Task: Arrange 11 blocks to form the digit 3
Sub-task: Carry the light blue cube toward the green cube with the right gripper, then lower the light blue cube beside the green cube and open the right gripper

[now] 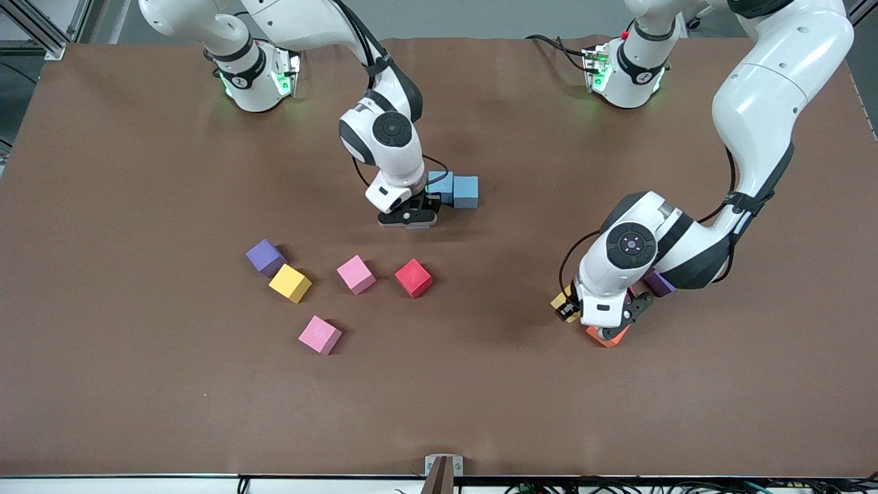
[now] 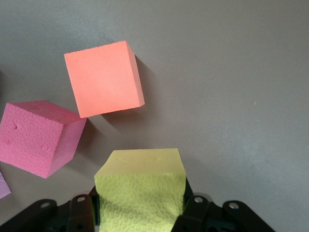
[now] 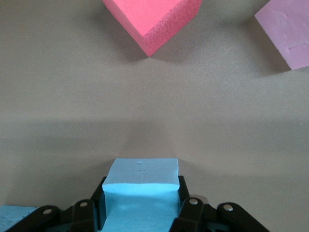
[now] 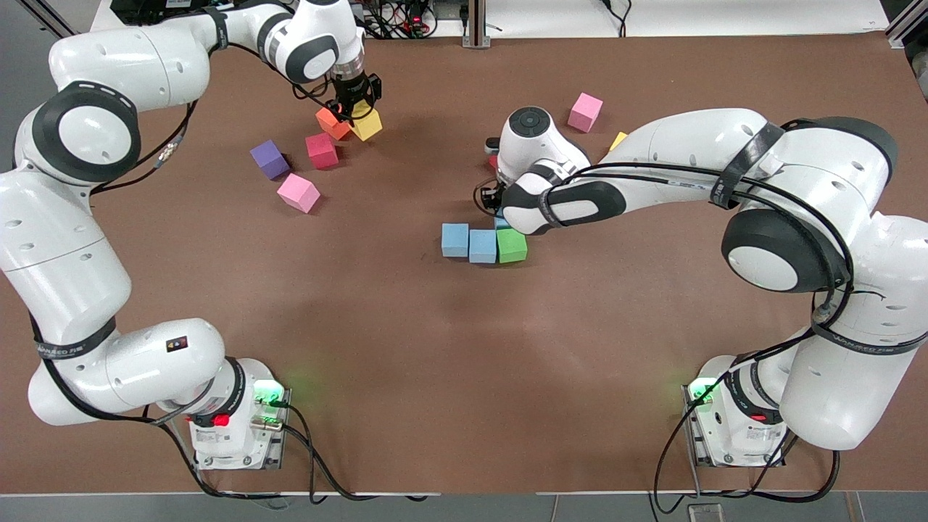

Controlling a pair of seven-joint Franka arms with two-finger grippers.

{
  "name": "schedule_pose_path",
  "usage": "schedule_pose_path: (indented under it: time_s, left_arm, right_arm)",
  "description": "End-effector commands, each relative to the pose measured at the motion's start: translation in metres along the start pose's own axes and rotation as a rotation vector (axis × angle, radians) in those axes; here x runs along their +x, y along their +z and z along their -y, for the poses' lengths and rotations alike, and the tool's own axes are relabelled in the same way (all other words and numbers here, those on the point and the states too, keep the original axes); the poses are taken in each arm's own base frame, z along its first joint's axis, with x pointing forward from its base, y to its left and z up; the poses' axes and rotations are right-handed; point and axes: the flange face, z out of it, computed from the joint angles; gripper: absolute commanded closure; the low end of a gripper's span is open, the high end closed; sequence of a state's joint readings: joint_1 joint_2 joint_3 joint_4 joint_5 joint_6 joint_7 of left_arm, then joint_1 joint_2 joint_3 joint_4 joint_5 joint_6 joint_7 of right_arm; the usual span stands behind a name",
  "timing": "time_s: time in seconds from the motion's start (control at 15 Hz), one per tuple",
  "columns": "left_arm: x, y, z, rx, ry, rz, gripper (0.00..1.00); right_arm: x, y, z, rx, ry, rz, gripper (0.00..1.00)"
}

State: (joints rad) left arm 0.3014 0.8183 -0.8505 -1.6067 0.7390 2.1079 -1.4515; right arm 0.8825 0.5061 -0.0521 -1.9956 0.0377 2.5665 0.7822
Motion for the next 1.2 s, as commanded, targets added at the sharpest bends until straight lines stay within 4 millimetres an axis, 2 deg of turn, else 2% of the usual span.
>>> schedule_pose_path:
  time_s: [0.0, 0.47, 1.13]
  left_arm:
    - [0.002, -0.007, -0.002, 0.006, -0.012, -0.001, 0.6]
    - [0.01, -0.018, -0.005, -0.013, -0.023, -0.013, 0.6]
    - [0.014, -0.021, -0.005, -0.018, -0.031, -0.016, 0.6]
  right_arm:
    - [-0.022, 0.038, 0.0, -0.046, -0.012, 0.057, 0.98]
    - [-0.027, 0.04, 0.0, -0.054, -0.018, 0.066, 0.98]
    - [-0.03, 0.04, 0.003, -0.05, -0.023, 0.071, 0.97]
